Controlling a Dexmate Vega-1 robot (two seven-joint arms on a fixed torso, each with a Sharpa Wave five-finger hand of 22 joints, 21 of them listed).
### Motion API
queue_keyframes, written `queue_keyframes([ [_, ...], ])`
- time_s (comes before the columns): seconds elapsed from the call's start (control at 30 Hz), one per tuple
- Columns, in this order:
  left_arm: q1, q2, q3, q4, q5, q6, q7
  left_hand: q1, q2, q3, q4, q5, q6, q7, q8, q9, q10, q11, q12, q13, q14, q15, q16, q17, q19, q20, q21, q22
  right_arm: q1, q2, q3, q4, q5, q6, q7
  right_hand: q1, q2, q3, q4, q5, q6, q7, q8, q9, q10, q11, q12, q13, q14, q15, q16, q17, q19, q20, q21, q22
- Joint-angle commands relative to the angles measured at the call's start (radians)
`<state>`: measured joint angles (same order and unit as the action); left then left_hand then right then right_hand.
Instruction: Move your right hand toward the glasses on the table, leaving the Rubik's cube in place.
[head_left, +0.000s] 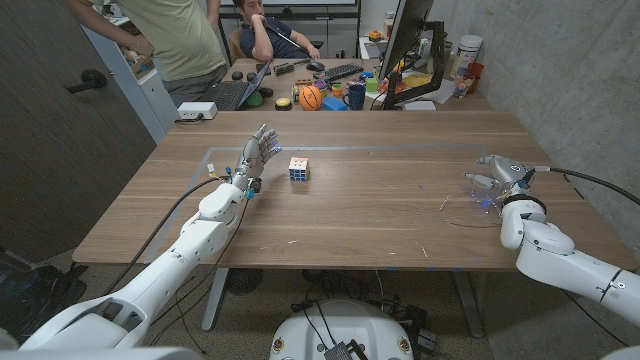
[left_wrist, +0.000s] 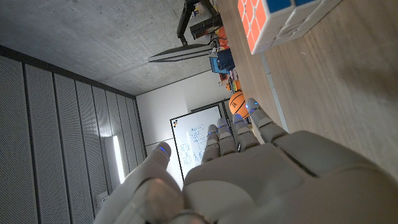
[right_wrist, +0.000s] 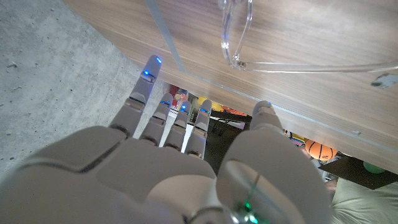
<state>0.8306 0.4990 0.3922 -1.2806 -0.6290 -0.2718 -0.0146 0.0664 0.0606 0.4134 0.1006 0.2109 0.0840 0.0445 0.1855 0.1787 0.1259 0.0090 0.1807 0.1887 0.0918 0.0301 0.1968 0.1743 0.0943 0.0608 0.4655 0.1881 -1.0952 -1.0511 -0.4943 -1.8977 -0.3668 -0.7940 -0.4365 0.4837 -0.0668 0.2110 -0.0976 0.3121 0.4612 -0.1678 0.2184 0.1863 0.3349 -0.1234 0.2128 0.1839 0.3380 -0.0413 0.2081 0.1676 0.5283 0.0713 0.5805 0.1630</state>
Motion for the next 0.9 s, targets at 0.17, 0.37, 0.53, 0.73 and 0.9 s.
queue_keyframes([
  [0.17,0.011,0.003,0.0,-0.021,0.006,0.001,0.013,-0.009,0.006,-0.008,0.0,0.006,-0.002,0.001,0.003,0.003,0.002,0.001,0.006,0.001,0.002,0.004,0.004,0.002,0.007,-0.001,-0.003,0.005,-0.011,-0.013,0.006,-0.008,0.023,-0.007,-0.004,0.009,0.0,-0.009,0.002,0.01,0.02,-0.003,0.001,0.001,0.025,-0.01,0.008,0.002,0.027,-0.042,0.002,0.001,0.021,-0.009,-0.008,0.001],
  [0.37,0.018,0.007,-0.001,-0.035,0.006,0.005,0.019,-0.01,0.006,-0.009,0.0,0.006,-0.002,0.002,0.003,0.003,0.001,0.002,0.006,0.001,0.001,0.004,0.004,0.002,0.007,-0.001,-0.004,0.005,-0.016,-0.016,0.007,-0.002,0.035,0.001,-0.002,0.009,0.0,-0.012,0.002,0.011,0.013,0.0,-0.005,0.001,0.024,-0.008,0.005,0.002,0.028,-0.042,-0.001,0.001,0.024,-0.008,-0.013,0.001],
  [0.53,0.02,0.009,-0.001,-0.04,0.007,0.007,0.021,-0.01,0.006,-0.009,0.0,0.007,-0.002,0.002,0.003,0.003,0.002,0.003,0.006,0.001,0.002,0.004,0.004,0.002,0.008,-0.001,-0.005,0.005,-0.021,-0.018,0.011,0.002,0.041,0.01,-0.013,0.011,-0.001,-0.014,0.002,0.012,0.01,-0.001,-0.009,0.001,0.023,-0.012,0.002,0.002,0.029,-0.043,-0.003,0.001,0.03,-0.007,-0.017,0.001],
  [0.73,0.016,0.006,0.002,-0.037,0.007,0.009,0.019,-0.01,0.006,-0.01,0.0,0.007,-0.001,0.001,0.004,0.003,0.002,0.002,0.006,0.001,0.001,0.004,0.004,0.002,0.008,-0.001,-0.006,0.005,-0.023,-0.018,0.015,0.002,0.049,0.011,-0.016,0.012,-0.001,-0.016,0.002,0.013,0.008,-0.001,-0.012,0.001,0.025,-0.01,0.0,0.002,0.034,-0.042,-0.004,0.001,0.037,-0.009,-0.02,0.001],
  [0.9,0.013,0.005,0.003,-0.034,0.008,0.01,0.018,-0.01,0.006,-0.01,0.0,0.007,-0.001,0.002,0.004,0.003,0.001,0.002,0.006,0.001,0.001,0.004,0.004,0.002,0.008,-0.001,-0.007,0.005,-0.024,-0.018,0.016,0.004,0.055,0.017,-0.019,0.011,-0.001,-0.019,0.004,0.014,0.009,-0.002,-0.014,0.001,0.029,-0.015,0.0,0.002,0.04,-0.042,-0.004,0.001,0.045,-0.009,-0.024,0.001],
])
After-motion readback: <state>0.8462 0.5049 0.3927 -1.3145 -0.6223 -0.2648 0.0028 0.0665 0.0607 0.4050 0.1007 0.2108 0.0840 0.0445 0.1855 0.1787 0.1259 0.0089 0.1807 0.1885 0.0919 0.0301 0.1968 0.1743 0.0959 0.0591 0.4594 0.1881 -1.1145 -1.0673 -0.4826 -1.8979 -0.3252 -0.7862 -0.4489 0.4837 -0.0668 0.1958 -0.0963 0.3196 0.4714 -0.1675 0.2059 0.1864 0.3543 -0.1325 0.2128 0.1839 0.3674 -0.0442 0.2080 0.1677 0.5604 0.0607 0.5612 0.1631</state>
